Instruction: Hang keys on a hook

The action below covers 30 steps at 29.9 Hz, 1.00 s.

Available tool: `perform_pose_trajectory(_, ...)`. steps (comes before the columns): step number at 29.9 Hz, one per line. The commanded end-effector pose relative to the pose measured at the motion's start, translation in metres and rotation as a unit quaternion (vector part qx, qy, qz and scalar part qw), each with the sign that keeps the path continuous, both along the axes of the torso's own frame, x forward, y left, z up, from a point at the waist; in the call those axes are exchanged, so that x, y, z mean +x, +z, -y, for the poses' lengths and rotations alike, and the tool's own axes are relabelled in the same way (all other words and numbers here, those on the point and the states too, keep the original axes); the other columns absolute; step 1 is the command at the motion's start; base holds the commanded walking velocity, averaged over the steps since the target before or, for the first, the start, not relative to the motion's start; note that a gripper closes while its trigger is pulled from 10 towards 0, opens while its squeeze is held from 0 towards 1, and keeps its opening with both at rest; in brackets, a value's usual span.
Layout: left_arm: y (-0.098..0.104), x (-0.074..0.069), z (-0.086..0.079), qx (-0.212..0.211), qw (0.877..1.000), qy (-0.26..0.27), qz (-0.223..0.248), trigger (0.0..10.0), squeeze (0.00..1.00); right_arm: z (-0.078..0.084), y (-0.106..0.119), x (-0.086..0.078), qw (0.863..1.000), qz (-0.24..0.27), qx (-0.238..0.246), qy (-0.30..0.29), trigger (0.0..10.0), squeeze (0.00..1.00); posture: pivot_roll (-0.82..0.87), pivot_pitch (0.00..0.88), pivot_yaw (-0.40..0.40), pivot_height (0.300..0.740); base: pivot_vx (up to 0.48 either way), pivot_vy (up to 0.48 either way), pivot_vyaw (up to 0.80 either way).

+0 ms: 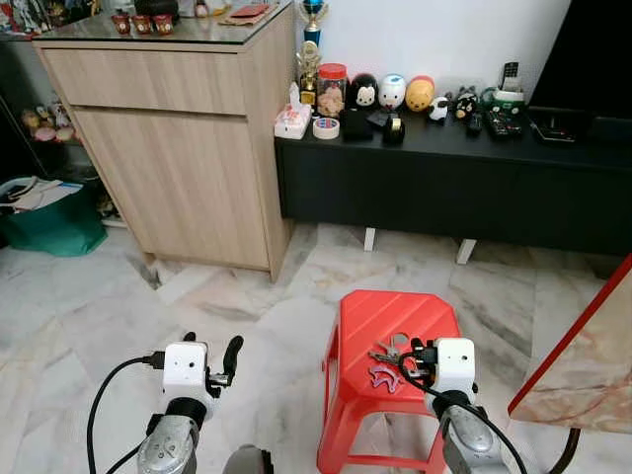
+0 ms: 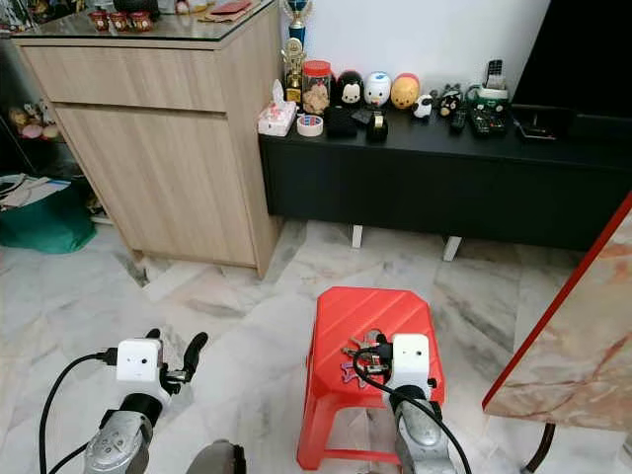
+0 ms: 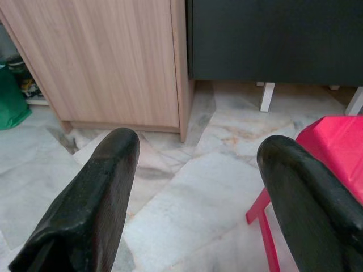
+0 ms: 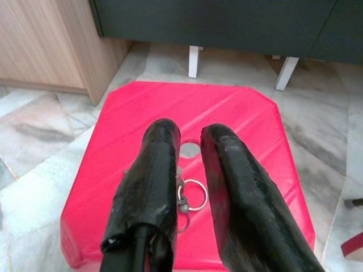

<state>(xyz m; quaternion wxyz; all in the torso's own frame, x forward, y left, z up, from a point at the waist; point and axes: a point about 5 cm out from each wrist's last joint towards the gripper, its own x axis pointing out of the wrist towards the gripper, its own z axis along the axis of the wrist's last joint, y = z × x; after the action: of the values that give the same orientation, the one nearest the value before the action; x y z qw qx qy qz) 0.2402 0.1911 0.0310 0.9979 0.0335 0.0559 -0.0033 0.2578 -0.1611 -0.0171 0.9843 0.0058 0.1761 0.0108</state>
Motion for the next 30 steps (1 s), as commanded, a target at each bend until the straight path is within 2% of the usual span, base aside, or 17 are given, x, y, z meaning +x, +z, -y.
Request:
perform_pose_trajectory(1, 0.0008, 0.0031, 0.0013, 0.002, 1.000, -0.008, 0.003, 10.0, 0.00, -0.0012, 0.0011, 0.0030, 1.000, -0.003, 0.000, 0.003, 10.0, 0.00, 0.00, 0.000, -0.015, 0.657, 0.285, 0.000, 0.00)
perform_pose_trajectory(11, -0.0018, 0.0046, 0.0008, 0.003, 1.000, -0.011, 0.002, 10.0, 0.00, -0.0041, 0.0006, 0.0037, 1.000, -0.006, 0.000, 0.008, 10.0, 0.00, 0.00, 0.000, -0.014, 0.657, 0.280, 0.000, 0.00)
perform_pose_trajectory(30, -0.0009, 0.0040, 0.0037, 0.002, 1.000, -0.010, 0.008, 10.0, 0.00, -0.0034, 0.0010, 0.0047, 1.000, -0.004, 0.004, 0.006, 10.0, 0.00, 0.00, 0.002, -0.020, 0.657, 0.000, 0.000, 0.00)
